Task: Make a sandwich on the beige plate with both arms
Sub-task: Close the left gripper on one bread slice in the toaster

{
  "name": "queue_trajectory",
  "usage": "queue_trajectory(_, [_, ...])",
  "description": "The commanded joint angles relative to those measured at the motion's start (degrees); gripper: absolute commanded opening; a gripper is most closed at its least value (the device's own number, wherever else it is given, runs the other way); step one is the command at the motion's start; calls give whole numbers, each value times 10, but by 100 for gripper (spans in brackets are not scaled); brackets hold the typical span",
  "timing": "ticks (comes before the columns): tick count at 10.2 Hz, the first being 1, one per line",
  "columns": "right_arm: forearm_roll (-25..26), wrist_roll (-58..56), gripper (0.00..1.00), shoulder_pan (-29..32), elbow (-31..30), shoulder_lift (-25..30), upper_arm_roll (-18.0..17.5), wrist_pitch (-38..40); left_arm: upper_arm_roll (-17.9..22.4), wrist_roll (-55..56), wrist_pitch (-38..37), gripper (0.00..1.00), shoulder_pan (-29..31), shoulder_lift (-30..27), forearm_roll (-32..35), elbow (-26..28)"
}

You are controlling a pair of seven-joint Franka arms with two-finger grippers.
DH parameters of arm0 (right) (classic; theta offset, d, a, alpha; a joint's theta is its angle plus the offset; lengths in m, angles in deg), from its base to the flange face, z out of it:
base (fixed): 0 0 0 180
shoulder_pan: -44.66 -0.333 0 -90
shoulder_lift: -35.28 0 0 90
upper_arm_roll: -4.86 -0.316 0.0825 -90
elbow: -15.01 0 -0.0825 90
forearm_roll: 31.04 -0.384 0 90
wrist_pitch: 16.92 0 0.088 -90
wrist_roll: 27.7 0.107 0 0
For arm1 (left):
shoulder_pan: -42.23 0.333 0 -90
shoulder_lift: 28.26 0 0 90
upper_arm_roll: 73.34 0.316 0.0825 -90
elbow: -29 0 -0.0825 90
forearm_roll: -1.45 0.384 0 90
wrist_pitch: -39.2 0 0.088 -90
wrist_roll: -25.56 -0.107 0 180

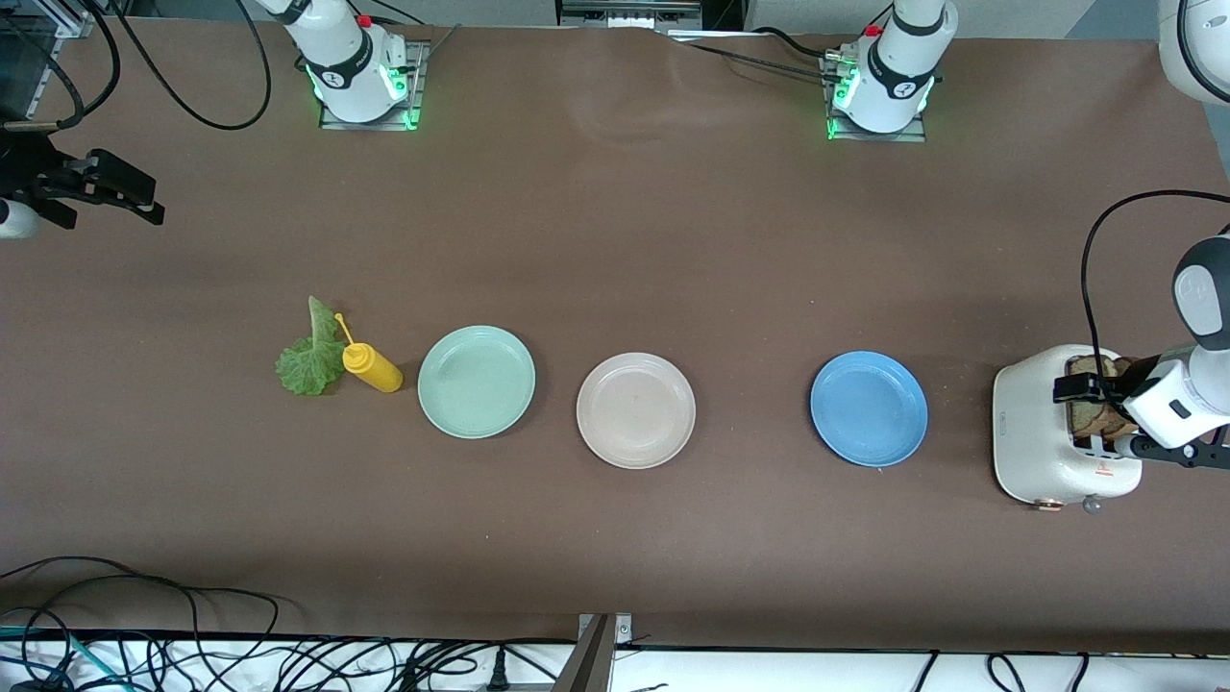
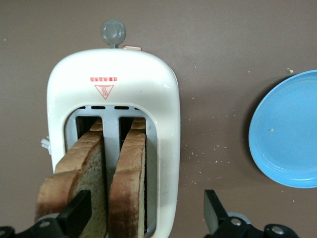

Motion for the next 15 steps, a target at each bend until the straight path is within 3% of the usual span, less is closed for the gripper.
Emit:
queue_trajectory(1, [-9, -3, 100, 0, 4, 2, 2, 7, -6, -6, 3, 84, 6, 7, 7, -7])
queue_trajectory(3, [-9, -3, 100, 0, 4, 2, 2, 7, -7, -3, 3, 54, 6, 9, 8, -7])
queue_trajectory(6, [-9, -3, 100, 1, 4, 2, 3, 7, -7, -8, 3, 25, 5, 12, 14, -7])
queue_trajectory(10, [-9, -3, 100, 2, 3, 1, 8, 9, -8, -6, 3, 13, 5, 12, 15, -8])
queue_trajectory(12, [-9, -3, 100, 2, 3, 1, 8, 9, -9, -6, -4, 0, 5, 10, 14, -9])
queue_trajectory(15, [-10, -3, 100, 2, 3, 1, 8, 8, -14, -3, -48, 0, 0, 8, 13, -54])
